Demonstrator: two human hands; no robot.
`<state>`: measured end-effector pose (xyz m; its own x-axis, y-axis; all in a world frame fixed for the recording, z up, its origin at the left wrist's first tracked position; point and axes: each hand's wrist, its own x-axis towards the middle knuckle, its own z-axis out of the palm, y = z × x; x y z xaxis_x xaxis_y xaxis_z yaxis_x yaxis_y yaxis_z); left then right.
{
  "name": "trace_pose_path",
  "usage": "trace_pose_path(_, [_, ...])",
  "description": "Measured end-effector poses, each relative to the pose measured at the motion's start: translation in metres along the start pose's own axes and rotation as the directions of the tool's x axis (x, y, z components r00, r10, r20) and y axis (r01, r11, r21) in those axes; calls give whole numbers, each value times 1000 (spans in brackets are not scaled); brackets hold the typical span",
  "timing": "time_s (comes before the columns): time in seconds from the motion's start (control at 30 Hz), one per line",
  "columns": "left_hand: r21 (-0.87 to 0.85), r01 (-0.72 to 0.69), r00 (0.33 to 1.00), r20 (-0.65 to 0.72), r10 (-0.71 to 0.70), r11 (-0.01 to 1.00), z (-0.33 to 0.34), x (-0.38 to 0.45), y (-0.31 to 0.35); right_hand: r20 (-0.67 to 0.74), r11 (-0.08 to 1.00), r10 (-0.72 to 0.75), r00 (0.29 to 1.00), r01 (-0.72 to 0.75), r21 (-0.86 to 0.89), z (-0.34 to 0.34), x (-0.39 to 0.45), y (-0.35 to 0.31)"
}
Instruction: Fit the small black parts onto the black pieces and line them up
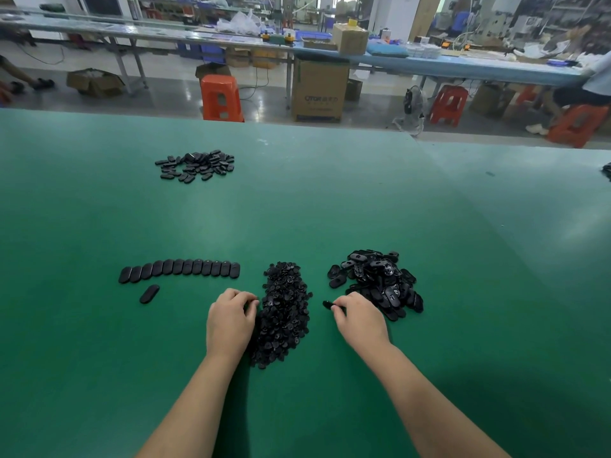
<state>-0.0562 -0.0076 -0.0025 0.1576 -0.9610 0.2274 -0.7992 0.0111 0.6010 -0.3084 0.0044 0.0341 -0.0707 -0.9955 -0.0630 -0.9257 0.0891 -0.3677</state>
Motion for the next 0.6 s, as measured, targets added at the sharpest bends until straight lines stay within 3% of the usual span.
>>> trace_pose_path(0.07, [9, -8, 1000, -2, 8, 1000, 0, 1, 0, 25, 944, 64, 998, -69, 324, -2, 2, -1])
trace_pose_path(0.17, [51, -23, 1000, 13, 22, 998, 1, 1, 0, 133, 603, 125, 983, -182, 777, -6, 0, -6])
trace_pose_path(0.23, [72, -29, 999, 21, 27, 997, 0, 1, 1, 174, 424, 117, 978, -208, 881, -6, -1, -10])
trace_pose_path(0.3, [75, -31, 999, 24, 29, 997, 0, 1, 2, 189, 337, 117, 975, -218, 916, -5, -3, -12])
trace_pose_path(0.43, [41, -19, 1000, 16, 18, 999, 0, 0, 3, 196, 325, 117, 974, -224, 919, 3, -8, -11])
trace_pose_path(0.6, [-53, 2, 1000, 8, -2, 999, -3, -2, 3, 94, 561, 84, 992, -125, 818, 21, -19, -7])
